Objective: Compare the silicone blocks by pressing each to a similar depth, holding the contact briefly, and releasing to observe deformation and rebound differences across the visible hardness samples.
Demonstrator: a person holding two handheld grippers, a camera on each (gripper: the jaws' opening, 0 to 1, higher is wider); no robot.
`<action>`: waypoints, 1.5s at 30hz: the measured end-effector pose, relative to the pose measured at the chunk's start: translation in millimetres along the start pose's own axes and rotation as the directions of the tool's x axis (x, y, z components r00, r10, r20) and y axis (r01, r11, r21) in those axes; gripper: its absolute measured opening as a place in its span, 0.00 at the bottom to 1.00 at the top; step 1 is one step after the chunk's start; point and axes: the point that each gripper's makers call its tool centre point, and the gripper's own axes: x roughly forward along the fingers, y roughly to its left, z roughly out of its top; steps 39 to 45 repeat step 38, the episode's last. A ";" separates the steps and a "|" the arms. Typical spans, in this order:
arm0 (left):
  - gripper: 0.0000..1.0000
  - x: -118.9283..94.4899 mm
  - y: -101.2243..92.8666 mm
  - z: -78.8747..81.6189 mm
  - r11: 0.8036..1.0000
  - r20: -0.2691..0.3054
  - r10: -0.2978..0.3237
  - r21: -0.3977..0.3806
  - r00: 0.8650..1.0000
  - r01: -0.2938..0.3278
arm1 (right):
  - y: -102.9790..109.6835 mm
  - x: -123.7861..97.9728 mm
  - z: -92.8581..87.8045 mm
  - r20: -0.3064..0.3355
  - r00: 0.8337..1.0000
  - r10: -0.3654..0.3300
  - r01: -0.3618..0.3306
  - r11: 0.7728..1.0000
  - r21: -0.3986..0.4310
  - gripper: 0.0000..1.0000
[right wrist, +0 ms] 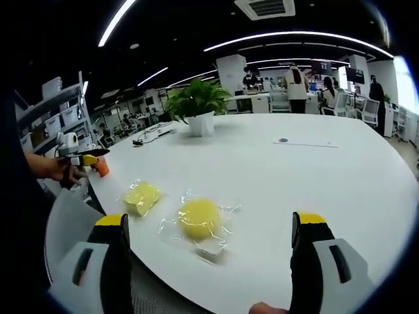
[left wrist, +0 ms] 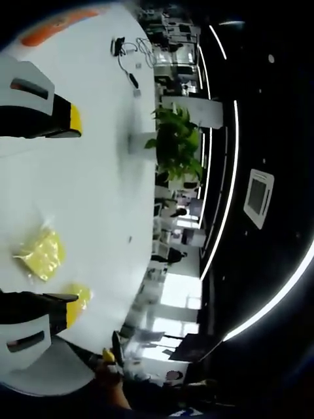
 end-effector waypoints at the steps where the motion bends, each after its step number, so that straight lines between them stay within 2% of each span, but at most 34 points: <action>1: 1.00 0.1 1.6 -3.1 1.000 -0.017 0.008 0.010 1.000 -0.008 | 1.1 -0.1 -1.0 -0.006 1.000 0.004 -0.004 1.000 -0.001 0.97; 6: 1.00 0.6 0.4 -3.0 1.000 -0.016 0.002 -0.003 1.000 -0.002 | 1.4 0.1 -1.6 -0.014 1.000 0.004 -0.004 1.000 -0.025 0.97; 15: 1.00 2.4 4.5 1.1 0.998 0.014 0.028 -0.050 0.999 -0.027 | 2.6 1.8 -5.4 -0.019 1.000 -0.002 0.001 1.000 -0.023 0.97; 20: 1.00 3.2 -2.6 -3.0 0.999 -0.002 0.014 -0.043 1.000 -0.014 | 2.1 3.4 -5.4 -0.009 1.000 0.000 0.000 1.000 -0.014 0.97; 32: 1.00 2.0 5.4 8.2 0.998 0.030 0.033 -0.057 0.999 -0.031 | 0.4 3.0 -7.1 -0.008 1.000 -0.001 0.001 1.000 -0.001 0.97; 45: 1.00 0.7 3.2 6.1 0.998 0.020 0.036 -0.058 0.999 -0.035 | -0.3 2.6 -3.3 0.008 1.000 -0.008 0.008 1.000 0.007 0.97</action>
